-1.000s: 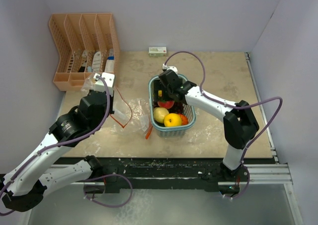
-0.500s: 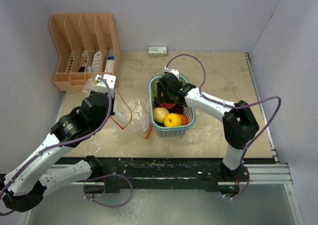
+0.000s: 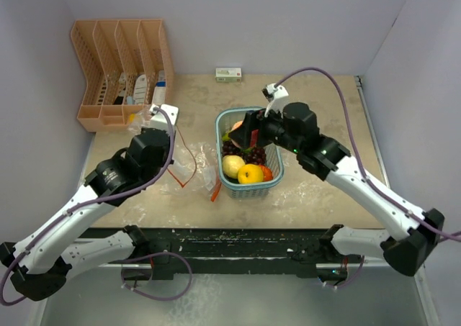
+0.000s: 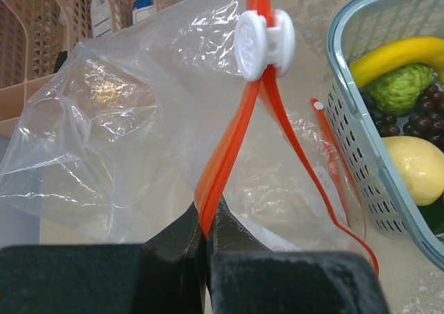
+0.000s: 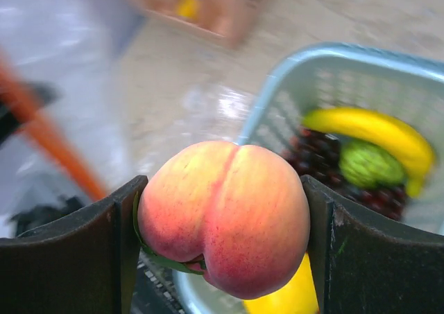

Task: Place the food in the zip-top bag and seal the zipper
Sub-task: Pick up the fake fruit from the bin, then place the fake fruit in the zipper food storage bag.

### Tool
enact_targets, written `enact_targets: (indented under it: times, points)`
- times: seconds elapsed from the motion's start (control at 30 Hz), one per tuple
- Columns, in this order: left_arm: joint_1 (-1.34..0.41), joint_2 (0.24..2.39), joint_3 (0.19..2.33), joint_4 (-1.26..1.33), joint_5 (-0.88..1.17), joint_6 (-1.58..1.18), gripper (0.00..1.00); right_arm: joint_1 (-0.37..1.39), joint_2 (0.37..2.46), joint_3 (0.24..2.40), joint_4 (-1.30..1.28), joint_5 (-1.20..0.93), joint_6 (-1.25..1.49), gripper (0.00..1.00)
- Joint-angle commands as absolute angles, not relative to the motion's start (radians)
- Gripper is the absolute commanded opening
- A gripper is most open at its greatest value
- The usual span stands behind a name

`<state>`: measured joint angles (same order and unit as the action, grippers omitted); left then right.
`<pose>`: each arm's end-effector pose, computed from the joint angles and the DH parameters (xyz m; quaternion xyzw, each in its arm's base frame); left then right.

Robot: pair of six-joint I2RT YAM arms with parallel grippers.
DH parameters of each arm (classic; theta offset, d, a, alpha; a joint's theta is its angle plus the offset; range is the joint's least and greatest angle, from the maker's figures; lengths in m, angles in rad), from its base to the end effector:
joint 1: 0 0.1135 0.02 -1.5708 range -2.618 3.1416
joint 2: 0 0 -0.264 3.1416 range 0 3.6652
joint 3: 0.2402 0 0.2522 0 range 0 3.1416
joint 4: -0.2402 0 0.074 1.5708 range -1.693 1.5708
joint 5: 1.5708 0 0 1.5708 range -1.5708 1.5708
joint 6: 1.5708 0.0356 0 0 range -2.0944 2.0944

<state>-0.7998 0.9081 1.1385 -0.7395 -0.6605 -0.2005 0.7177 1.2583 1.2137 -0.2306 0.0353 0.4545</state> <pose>0.1352 -0.1078 0.3862 0.0840 0.8279 0.0157 0.5544 0.2206 0.1909 0.3840 -0.0941 0.7918 0.3220 0.5104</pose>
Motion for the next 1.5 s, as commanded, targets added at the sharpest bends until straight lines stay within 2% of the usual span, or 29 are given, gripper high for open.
enact_targets:
  times: [0.0, 0.1, 0.3, 0.47, 0.67, 0.87, 1.23, 1.37, 1.47]
  points:
    - [-0.797, 0.936, 1.203, -0.67, -0.624, -0.225, 0.0, 0.728, 1.146, 1.117, 0.014, -0.409, 0.394, 0.4]
    - [-0.797, 0.968, 1.213, -0.649, -0.605, -0.231, 0.0, 0.782, 1.12, 1.074, 0.123, -0.492, 0.405, 0.4]
    - [-0.797, 1.033, 1.283, -0.646, -0.581, -0.24, 0.0, 0.961, 1.224, 1.108, 0.236, -0.487, 0.386, 0.4]
    - [-0.796, 1.035, 1.303, -0.638, -0.55, -0.247, 0.0, 0.994, 1.276, 1.103, 0.341, -0.476, 0.423, 0.4]
    - [-0.796, 1.017, 1.307, -0.647, -0.48, -0.278, 0.0, 0.994, 1.353, 1.158, 0.326, -0.238, 0.448, 0.41]
    - [-0.796, 0.955, 1.293, -0.691, -0.402, -0.336, 0.0, 0.994, 1.445, 1.246, 0.216, 0.136, 0.464, 0.39]
    - [-0.796, 0.778, 1.187, -0.77, -0.297, -0.46, 0.0, 0.994, 1.489, 1.296, 0.191, 0.285, 0.483, 0.39]
    - [-0.796, 0.706, 1.035, -0.628, -0.223, -0.509, 0.0, 0.995, 1.517, 1.355, 0.148, 0.249, 0.452, 0.46]
    - [-0.796, 0.72, 0.986, -0.554, -0.228, -0.539, 0.0, 1.002, 1.517, 1.359, 0.132, 0.183, 0.456, 0.61]
